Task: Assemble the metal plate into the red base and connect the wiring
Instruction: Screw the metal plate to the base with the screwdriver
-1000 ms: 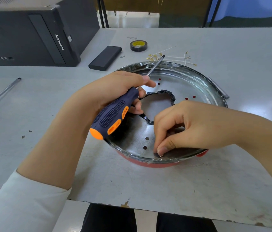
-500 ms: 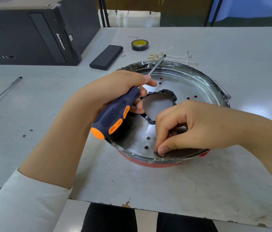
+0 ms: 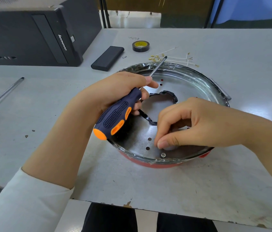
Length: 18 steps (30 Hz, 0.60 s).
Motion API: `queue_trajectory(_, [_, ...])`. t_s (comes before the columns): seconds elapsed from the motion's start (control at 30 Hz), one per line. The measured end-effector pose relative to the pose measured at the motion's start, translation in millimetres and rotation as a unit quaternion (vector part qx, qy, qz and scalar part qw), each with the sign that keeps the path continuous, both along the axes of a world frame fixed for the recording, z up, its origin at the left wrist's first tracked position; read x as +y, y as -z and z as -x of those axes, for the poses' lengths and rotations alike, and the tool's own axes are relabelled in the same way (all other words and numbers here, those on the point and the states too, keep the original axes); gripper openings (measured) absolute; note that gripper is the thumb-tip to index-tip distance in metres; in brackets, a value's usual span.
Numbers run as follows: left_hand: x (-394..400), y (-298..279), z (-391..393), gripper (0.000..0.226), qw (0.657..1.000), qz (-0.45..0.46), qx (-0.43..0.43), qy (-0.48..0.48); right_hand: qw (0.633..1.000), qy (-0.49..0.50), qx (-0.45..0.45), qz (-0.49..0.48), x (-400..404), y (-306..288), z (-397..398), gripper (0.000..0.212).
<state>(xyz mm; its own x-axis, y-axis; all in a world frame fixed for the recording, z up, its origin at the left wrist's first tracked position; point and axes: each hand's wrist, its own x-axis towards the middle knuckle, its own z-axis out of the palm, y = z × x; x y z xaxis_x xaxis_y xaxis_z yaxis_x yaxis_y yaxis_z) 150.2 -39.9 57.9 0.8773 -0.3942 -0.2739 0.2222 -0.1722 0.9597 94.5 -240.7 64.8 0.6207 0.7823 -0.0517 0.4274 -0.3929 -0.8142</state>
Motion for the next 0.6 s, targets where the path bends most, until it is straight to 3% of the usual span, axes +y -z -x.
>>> queue_trajectory(0.13, [-1, -2, 0, 0.024, 1.0, -0.015, -0.017, -0.008, 0.981, 0.096, -0.09, -0.143, -1, -6, 7, 0.005])
queue_trajectory(0.2, [-4, -6, 1, 0.025, 1.0, -0.019, -0.02, -0.002, 0.966, 0.127, -0.152, -0.164, -3, -11, 8, 0.011])
queue_trajectory(0.33, [-6, -24, 9, 0.045, 1.0, 0.02, 0.011, 0.018, 0.951, 0.137, -0.262, -0.095, -2, -24, 5, 0.033])
queue_trajectory(0.47, [-8, -54, 19, 0.035, 0.994, 0.095, 0.051, -0.002, 0.897, 0.112, -0.427, -0.002, 14, -34, 7, 0.065])
queue_trajectory(0.53, [-9, -68, 23, 0.026, 0.988, 0.144, 0.053, -0.001, 0.858, 0.091, -0.505, 0.028, 26, -43, 8, 0.066])
queue_trajectory(0.6, [-8, -76, 25, 0.022, 0.987, 0.15, 0.055, -0.033, 0.842, 0.069, -0.535, 0.024, 33, -54, 8, 0.057])
